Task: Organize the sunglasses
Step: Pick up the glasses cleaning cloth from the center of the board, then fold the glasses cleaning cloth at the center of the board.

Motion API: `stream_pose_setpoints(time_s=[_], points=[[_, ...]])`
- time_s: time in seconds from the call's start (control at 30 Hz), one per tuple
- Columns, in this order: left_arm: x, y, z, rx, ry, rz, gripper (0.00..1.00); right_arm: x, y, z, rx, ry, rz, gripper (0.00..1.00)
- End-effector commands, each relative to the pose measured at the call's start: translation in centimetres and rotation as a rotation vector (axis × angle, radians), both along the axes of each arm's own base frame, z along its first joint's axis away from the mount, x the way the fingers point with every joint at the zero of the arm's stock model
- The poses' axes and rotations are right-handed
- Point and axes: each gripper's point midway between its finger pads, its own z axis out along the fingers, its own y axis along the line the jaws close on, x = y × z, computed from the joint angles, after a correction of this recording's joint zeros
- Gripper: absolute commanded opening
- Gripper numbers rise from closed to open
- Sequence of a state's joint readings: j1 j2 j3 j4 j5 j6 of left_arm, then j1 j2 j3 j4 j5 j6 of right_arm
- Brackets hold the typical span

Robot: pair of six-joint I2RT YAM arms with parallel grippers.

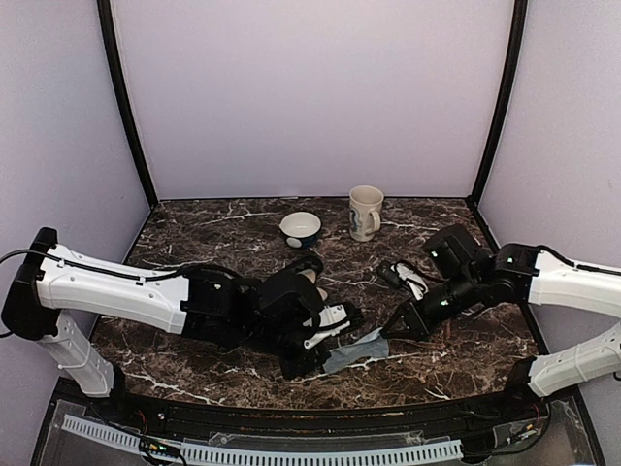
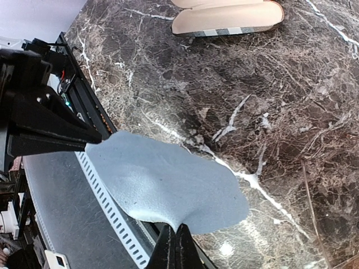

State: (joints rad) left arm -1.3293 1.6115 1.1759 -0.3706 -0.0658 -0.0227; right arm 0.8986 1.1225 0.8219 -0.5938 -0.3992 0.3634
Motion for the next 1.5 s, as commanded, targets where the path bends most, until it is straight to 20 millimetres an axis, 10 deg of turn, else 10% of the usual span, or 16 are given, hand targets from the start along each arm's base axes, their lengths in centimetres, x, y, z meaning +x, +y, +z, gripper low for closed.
stream_pose_setpoints(time_s=[0.0,0.33,0.83,1.47], points=[[-0.9,0.8,1.6,-0.015,0.020,0.041,0.00,-0.8,0.0,0.8,0.015,0.009,-0.031,0.00],[0.2,0.8,-0.4,0.020,-0.001,0.092,0.00,-0.9,0.2,-2.1,-0.012,0.072,-0.069,0.00],[6.4,0.9,-3.5,0.034,0.020,0.201,0.00,3.8,1.5,-5.3,-0.103,0.069,-0.135,0.00],[9.6,1.0,-5.5,0.066,0.033,0.202,0.00,8.6,2.0,-7.0,-0.154,0.089,-0.138,0.00]])
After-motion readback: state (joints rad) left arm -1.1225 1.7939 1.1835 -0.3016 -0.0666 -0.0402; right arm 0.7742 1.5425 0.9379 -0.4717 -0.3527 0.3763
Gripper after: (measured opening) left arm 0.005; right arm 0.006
